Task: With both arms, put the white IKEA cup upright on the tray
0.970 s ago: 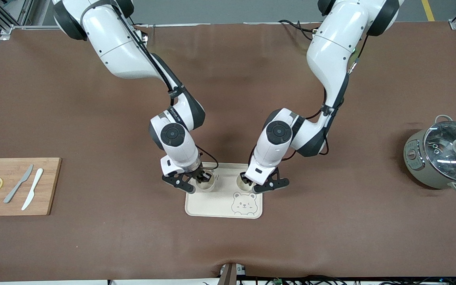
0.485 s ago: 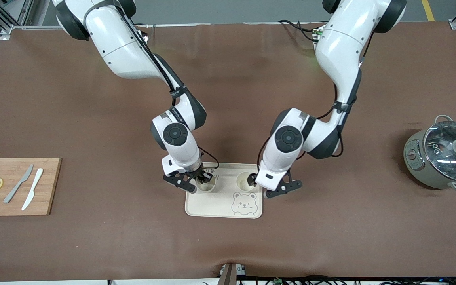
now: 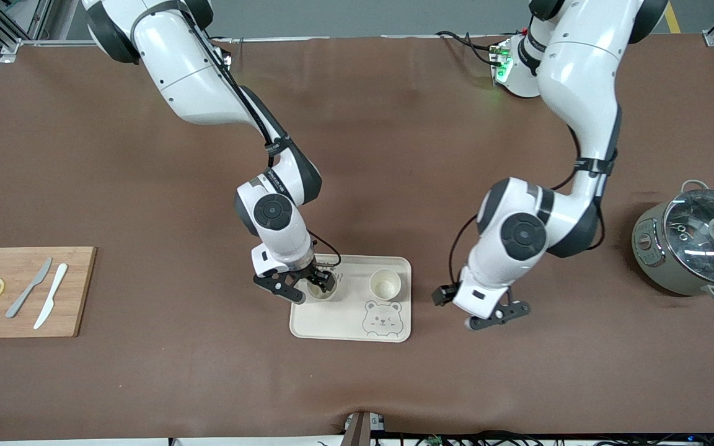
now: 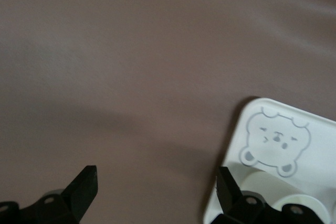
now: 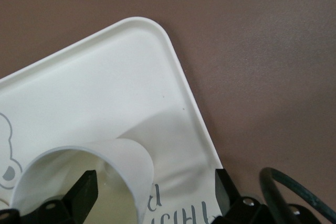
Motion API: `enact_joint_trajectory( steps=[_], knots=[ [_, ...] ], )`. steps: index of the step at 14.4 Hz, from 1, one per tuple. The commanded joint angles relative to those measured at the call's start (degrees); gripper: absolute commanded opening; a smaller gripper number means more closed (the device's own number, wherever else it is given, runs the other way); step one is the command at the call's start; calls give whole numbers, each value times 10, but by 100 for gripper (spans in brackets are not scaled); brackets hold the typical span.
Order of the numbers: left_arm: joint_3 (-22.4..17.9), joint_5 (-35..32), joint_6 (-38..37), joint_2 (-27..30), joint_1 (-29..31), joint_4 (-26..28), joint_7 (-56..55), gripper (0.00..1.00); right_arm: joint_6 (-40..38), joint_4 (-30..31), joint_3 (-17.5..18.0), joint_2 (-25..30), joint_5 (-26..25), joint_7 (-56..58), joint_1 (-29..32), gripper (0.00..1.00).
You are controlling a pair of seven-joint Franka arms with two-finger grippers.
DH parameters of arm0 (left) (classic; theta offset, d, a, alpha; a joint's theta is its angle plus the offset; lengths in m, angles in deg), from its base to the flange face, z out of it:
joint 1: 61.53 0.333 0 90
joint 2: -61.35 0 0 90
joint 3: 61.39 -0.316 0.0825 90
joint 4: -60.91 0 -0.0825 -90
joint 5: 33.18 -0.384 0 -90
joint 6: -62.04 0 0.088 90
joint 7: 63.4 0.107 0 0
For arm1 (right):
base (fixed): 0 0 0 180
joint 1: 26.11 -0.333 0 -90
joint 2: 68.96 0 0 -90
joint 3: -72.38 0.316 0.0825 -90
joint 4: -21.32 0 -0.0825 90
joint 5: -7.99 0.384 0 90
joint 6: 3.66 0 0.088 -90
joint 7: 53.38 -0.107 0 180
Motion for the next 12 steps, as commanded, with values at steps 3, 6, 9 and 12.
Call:
enact_joint_trajectory(
  steps=[3,6,9,12],
  knots=[
    [0,8,-42,28,52,20,99,100,-6,-15,0,-2,-23,-9,2,100],
    [0,6,-119,68,88,30,154,100,-17,-11,0,10,-24,-6,1,100],
    [0,3,-183,112,109,29,182,100,-67,-12,1,38,-23,2,0,100],
    [1,3,-235,162,138,29,259,100,-163,-11,1,101,-20,32,3,100]
  ],
)
